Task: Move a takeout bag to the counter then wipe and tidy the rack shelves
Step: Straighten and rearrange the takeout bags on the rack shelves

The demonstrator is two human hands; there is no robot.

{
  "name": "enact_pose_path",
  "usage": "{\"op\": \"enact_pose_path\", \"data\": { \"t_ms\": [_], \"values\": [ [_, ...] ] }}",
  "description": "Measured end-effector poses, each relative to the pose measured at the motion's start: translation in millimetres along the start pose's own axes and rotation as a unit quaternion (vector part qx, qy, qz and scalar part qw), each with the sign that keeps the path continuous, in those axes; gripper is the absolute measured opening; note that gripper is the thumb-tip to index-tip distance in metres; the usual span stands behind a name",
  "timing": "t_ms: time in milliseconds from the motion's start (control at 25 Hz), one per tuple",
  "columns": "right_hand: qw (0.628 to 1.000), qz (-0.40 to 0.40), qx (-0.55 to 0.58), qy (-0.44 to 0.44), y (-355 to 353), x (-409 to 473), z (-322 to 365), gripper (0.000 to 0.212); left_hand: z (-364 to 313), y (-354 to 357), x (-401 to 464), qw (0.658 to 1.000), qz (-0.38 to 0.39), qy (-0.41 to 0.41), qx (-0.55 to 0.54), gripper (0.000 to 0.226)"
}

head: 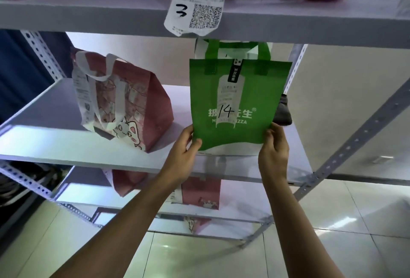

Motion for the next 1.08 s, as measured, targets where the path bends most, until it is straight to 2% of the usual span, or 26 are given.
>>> {"op": "enact_pose_path", "data": {
  "t_ms": [280,640,920,1080],
  "values": [
    [0.999,-0.022,-0.024,-0.002,-21,-60,9,0.029,-14,-14,-58,0.999,0.03,0.013,-0.004,0.038],
    [0.997,-0.063,-0.053,-0.001,-37,-203,35,0.028,-7,-73,-181,0.999,0.044,0.024,-0.017,0.035],
    [0.999,-0.016,-0.023,-0.018,5,-322,63,0.035,-9,-167,-276,0.999,-0.004,0.027,-0.02,0.039],
    [0.999,0.038,0.007,-0.029,49,-361,81,0.03,-13,-227,-305,0.999,-0.044,0.023,-0.022,0.041]
  ]
}}
Point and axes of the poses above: each hand's wrist, its own x-axis towards the middle knuckle, its own y-axis out of the palm, z = x × y, the point moved 3 cm from there along x, towards the middle knuckle, and after that the axes turned 11 degrees about -x, right-handed, at the moved point
